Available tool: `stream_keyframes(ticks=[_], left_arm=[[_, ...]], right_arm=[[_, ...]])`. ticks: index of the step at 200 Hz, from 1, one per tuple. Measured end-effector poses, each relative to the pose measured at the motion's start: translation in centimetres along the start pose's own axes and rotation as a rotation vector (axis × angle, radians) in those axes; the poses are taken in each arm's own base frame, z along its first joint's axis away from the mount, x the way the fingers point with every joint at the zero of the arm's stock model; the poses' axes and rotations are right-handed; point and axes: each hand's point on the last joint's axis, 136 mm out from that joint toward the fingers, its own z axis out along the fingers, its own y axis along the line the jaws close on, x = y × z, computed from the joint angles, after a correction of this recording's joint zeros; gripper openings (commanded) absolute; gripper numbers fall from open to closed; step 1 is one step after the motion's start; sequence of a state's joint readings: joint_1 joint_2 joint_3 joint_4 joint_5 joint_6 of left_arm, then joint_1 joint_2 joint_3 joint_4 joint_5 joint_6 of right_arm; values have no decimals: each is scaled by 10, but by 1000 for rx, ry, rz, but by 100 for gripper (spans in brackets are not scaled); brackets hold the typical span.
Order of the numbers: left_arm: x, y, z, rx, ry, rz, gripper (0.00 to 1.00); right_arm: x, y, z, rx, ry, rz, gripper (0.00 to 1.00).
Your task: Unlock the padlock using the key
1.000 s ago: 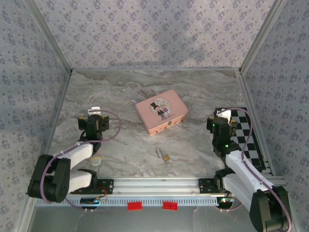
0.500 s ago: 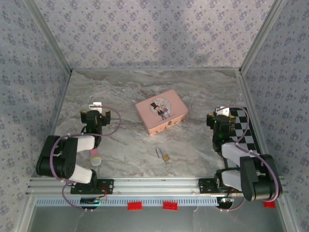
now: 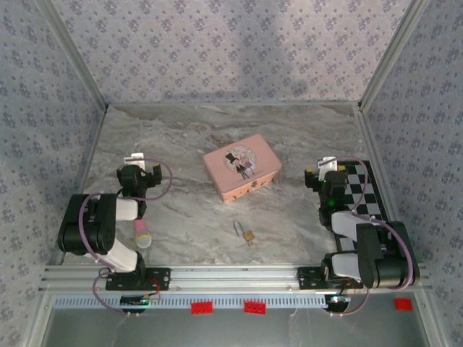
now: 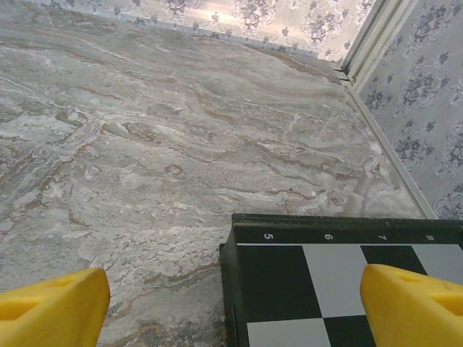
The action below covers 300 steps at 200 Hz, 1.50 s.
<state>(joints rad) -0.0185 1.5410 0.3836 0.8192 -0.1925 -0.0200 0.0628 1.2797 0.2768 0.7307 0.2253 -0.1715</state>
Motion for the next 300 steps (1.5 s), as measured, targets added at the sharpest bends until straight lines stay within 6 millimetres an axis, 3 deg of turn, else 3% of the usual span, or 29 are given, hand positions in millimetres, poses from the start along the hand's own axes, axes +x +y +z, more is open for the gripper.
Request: stream_keyframes(ticks=[59, 101, 139, 145, 187, 300], left_arm=[[0, -2, 0, 14, 1, 0, 100], [0, -2, 0, 14, 1, 0, 100], [0, -2, 0, 14, 1, 0, 100], [0, -2, 0, 14, 1, 0, 100], [0, -2, 0, 14, 1, 0, 100], [0, -2, 0, 14, 1, 0, 100]], right_arm=[[-6, 22, 2, -145, -21, 5, 91], [-10, 14, 12, -171, -31, 82, 92], [30, 21, 33, -197, 74, 126, 95], [29, 21, 33, -198, 73, 132, 99], [13, 15, 40, -175, 43, 160, 99], [15, 3, 41, -57, 56, 158, 99]])
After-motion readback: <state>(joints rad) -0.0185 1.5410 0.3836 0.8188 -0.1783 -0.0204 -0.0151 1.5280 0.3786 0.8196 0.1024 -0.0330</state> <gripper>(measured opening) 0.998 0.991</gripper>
